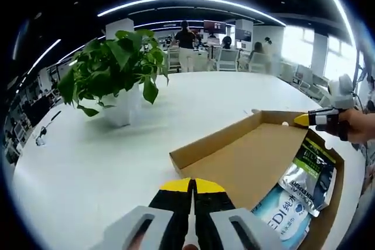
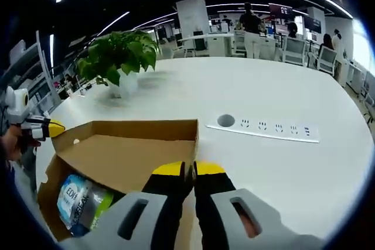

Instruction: Operate the shoe box by opening the lid, removing the specified soft item, and placing it in the target area until the item is outside and the box remains undamaged.

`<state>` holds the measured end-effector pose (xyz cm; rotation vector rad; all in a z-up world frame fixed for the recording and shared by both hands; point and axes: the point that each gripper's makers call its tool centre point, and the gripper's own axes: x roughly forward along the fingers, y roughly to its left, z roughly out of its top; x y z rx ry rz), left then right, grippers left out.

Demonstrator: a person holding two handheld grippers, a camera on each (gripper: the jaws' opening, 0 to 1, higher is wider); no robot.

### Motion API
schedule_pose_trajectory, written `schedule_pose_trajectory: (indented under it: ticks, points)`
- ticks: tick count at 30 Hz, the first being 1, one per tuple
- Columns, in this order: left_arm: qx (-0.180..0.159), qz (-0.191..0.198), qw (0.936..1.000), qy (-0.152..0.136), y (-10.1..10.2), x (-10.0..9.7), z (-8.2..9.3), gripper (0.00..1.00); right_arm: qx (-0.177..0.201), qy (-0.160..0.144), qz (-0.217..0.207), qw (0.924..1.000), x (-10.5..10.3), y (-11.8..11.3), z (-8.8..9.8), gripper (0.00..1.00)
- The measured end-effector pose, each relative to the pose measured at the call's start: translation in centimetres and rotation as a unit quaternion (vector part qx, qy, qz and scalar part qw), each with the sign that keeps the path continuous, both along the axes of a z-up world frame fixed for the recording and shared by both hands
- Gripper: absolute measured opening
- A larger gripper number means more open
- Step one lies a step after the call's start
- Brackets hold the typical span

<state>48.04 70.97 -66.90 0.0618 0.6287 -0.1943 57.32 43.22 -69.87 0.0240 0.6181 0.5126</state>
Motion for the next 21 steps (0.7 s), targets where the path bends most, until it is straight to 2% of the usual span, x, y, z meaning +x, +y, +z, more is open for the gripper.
schedule_pose_trajectory:
  ticks: [6,10,13,15,21]
  points:
    - [0.000,-0.002,1.0000,-0.003,0.1,-0.4,0.5,0.00,-0.002,0.001,0.000,1.0000,-0.5,-0.6,0.6,0.07]
    - [-0.008,0.007,0.9999,-0.007,0.3,-0.5,0.8,0.07,0.000,-0.003,-0.002,1.0000,-0.8,-1.3,1.4,0.08]
    - [-0.013,0.011,0.9998,-0.014,0.2,-0.9,1.1,0.07,0.003,-0.008,-0.001,1.0000,-1.3,-1.7,1.9,0.09]
    - [-0.014,0.015,0.9996,-0.018,0.2,-1.4,1.3,0.07,0.004,-0.012,0.003,0.9999,-1.8,-2.1,2.3,0.09]
    - [-0.048,0.045,0.9970,-0.040,-0.4,-3.7,2.7,0.08,0.008,-0.020,0.018,0.9996,-3.6,-3.1,3.0,0.11]
